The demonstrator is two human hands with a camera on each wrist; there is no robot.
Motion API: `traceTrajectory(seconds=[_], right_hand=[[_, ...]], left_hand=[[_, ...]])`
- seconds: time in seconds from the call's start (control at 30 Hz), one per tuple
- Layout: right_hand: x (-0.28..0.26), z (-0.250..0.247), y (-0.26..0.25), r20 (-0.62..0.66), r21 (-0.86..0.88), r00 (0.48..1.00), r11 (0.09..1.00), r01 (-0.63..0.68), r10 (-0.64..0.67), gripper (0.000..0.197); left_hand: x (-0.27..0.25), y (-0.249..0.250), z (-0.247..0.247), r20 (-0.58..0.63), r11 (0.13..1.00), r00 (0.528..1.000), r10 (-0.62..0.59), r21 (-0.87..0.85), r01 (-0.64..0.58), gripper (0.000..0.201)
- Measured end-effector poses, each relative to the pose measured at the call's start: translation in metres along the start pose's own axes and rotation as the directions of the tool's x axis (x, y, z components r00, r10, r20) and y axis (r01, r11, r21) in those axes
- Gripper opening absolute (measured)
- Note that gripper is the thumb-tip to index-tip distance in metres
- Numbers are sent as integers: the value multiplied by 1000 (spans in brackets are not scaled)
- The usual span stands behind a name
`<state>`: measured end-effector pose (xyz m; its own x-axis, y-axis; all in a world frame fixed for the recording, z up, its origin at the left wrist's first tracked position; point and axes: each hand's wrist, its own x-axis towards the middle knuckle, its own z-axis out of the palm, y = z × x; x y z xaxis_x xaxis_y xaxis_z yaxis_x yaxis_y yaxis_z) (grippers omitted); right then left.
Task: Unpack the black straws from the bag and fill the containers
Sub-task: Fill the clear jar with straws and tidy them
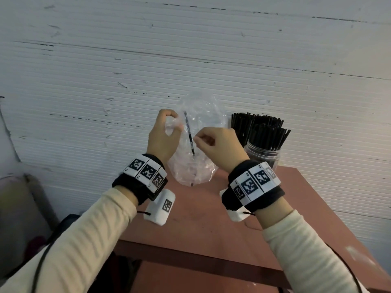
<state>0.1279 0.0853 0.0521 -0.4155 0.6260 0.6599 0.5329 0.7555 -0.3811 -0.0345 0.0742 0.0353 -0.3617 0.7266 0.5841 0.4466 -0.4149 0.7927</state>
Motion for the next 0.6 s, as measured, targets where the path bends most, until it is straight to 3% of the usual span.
traceTrajectory(seconds=[0.1,0.23,0.37,0.47,0.6], right_hand=[[5,7,6,-33,-14,996,996,-86,85,16],[9,11,10,26,28,985,984,-174,173,16],[8,13,11,30,96,982,977,-188,186,11],[8,15,14,35,57,984,983,-177,175,9],[6,15,15,62,-23,984,986,-165,166,8]], left_hand=[[-6,2,2,52,994,997,65,-89,-60,24],[-11,5,3,125,968,991,51,-250,-18,22],[-12,0,2,182,945,983,23,-326,38,23],[-16,3,3,257,936,966,29,-347,64,36],[-15,6,5,221,957,959,180,-265,-118,46]])
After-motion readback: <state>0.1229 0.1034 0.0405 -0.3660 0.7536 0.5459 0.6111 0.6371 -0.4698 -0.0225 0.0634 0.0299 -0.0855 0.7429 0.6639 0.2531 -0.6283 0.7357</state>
